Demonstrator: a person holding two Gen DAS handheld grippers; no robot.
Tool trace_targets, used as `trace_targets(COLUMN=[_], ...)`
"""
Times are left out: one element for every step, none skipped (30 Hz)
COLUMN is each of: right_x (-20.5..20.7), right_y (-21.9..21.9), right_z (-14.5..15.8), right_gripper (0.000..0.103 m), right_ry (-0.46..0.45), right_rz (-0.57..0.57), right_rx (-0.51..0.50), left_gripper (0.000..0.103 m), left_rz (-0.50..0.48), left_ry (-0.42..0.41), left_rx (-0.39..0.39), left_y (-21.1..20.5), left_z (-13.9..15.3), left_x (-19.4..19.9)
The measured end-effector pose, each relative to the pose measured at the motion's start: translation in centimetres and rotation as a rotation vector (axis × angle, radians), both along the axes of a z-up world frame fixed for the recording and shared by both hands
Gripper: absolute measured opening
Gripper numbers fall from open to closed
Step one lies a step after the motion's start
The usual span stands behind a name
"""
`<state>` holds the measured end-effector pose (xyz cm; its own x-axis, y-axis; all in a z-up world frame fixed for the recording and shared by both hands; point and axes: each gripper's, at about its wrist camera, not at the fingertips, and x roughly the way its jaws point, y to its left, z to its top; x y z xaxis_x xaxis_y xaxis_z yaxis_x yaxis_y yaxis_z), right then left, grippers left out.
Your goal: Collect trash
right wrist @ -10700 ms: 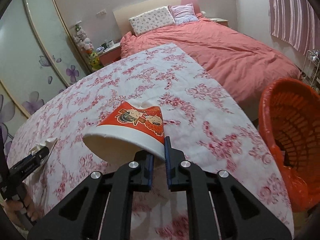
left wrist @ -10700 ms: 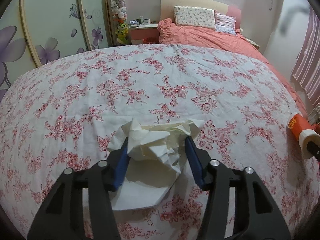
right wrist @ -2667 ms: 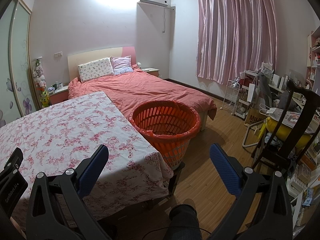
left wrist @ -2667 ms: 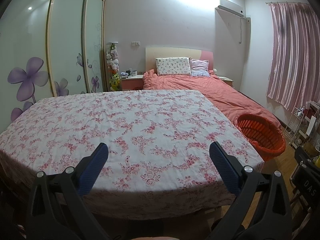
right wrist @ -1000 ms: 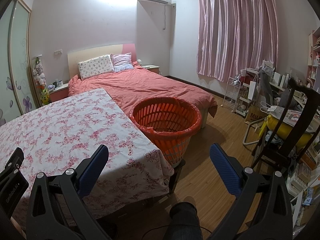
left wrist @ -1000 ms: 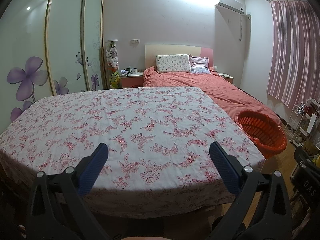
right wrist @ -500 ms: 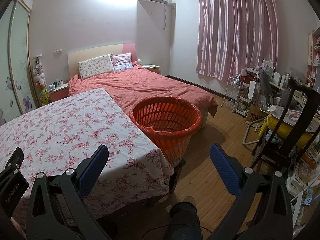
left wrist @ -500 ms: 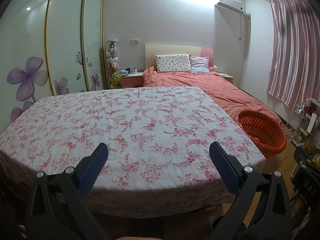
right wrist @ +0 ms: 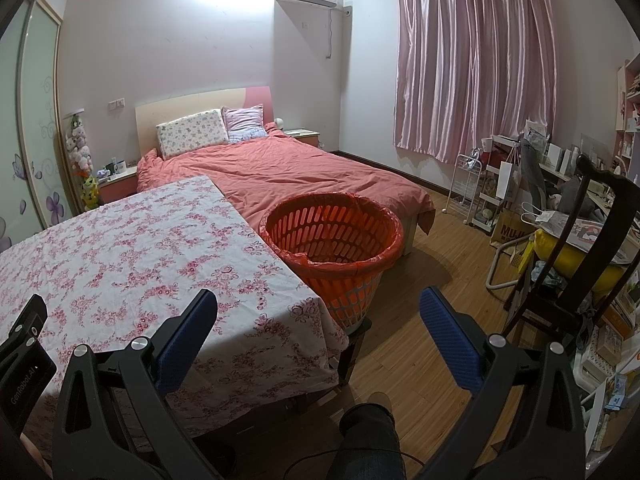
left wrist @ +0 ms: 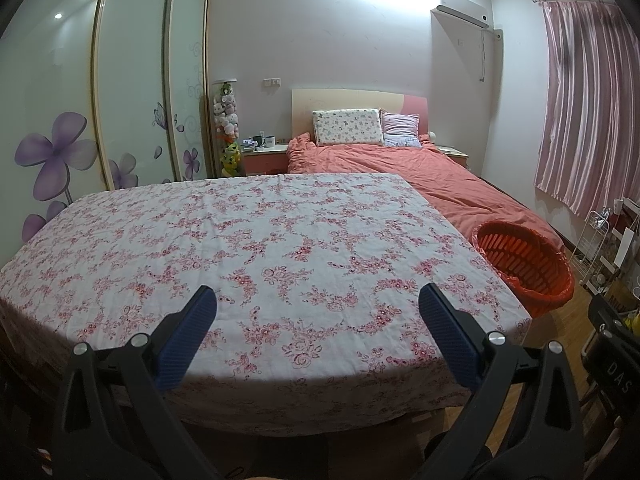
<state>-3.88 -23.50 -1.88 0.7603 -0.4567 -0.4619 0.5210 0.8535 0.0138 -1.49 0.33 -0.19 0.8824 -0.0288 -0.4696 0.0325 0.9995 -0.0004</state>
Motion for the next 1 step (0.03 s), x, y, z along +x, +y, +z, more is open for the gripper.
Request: trace_targets(right_x=[0.0], right_y=[0.0], right_z=[0.01], right_gripper=[0.1], right_ry=[0.0], right_rz=[0.0], right_rx=[0.0], left_gripper=[0.099], left_rz=[0.0], left_ry=[0.0], left_rx=[0.0], left_y=[0.01], left_z=[-0.01], left_x=[-0.03])
